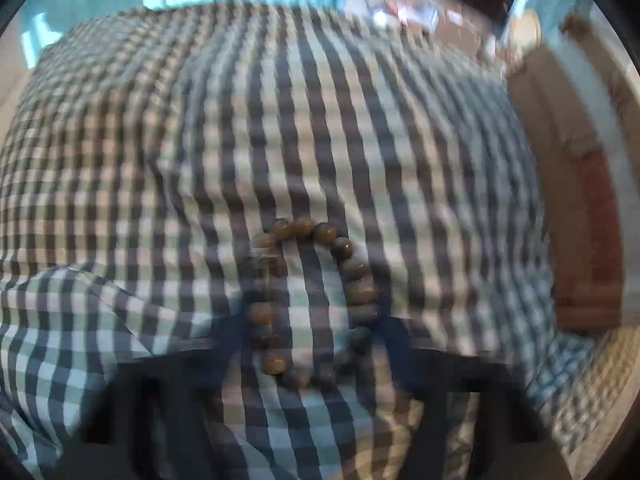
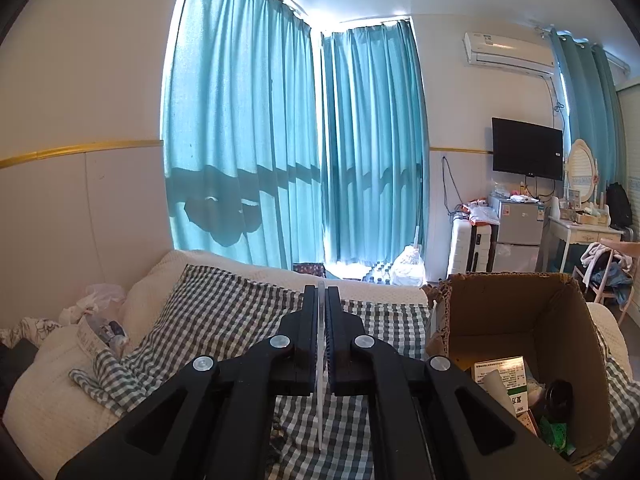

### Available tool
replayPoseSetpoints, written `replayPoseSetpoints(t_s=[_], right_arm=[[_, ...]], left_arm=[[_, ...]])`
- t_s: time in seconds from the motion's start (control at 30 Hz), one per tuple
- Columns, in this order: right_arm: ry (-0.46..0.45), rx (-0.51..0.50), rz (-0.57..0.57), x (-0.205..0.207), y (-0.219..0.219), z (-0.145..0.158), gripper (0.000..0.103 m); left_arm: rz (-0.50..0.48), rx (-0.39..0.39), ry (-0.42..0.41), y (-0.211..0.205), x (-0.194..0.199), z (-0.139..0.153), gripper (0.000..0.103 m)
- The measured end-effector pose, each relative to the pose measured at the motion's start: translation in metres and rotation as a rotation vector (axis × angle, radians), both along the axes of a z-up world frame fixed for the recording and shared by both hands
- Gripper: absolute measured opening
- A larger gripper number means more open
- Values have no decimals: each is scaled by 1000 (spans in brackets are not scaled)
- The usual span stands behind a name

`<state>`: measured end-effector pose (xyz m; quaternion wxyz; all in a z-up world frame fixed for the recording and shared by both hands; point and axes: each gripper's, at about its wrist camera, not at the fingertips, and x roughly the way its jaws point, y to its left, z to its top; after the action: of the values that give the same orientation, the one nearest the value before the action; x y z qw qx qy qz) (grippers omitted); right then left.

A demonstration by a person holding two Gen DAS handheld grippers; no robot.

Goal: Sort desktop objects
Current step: 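Lift the bead bracelet with the left tool and carry it over the box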

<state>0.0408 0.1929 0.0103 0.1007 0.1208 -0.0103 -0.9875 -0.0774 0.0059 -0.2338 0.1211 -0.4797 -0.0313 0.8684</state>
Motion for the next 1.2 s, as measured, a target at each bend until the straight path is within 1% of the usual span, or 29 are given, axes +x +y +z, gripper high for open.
replayPoseSetpoints(t_s=[0.03, 0.07, 0.13, 0.27, 0.37, 0.43, 0.53, 0.6, 0.67, 0.73, 0.8, 0.97, 1.07, 1.17, 1.2], right_arm=[[4, -4, 0, 3, 4, -1, 3], [10, -10, -2, 5, 5, 0, 3], [22, -20, -2, 8, 7, 1, 3], [42, -27, 0, 15, 6, 8, 3], [58, -27, 0, 22, 7, 13, 3], [76, -32, -2, 29, 10, 19, 3], [105, -43, 1, 41, 14, 28, 3], [120, -43, -1, 49, 16, 32, 3], [132, -46, -3, 57, 19, 35, 3], [141, -50, -10, 62, 24, 38, 3], [150, -55, -21, 69, 31, 41, 3], [171, -72, -58, 82, 52, 48, 3], [179, -90, -87, 87, 66, 51, 3], [181, -121, -112, 91, 84, 51, 3], [182, -127, -119, 93, 90, 50, 3]], left_arm=[[17, 45, 38, -6, 2, 8, 17], [26, 63, 65, -9, 4, 14, 11], [47, 72, 128, -15, 8, 28, 11], [44, 116, 198, -19, 13, 54, 11], [39, 111, 240, -16, 18, 74, 11], [28, 110, 265, -6, 21, 86, 11], [17, 119, 324, -2, 39, 113, 11], [19, 113, 376, 5, 49, 130, 11], [19, 124, 425, 8, 59, 149, 11], [1, 137, 465, 0, 76, 170, 11], [-18, 141, 508, 2, 89, 189, 11], [-83, 156, 580, 19, 114, 228, 11], [-110, 117, 609, 34, 127, 246, 11], [-159, 152, 613, 55, 128, 258, 11], [-172, 153, 617, 59, 130, 261, 11]])
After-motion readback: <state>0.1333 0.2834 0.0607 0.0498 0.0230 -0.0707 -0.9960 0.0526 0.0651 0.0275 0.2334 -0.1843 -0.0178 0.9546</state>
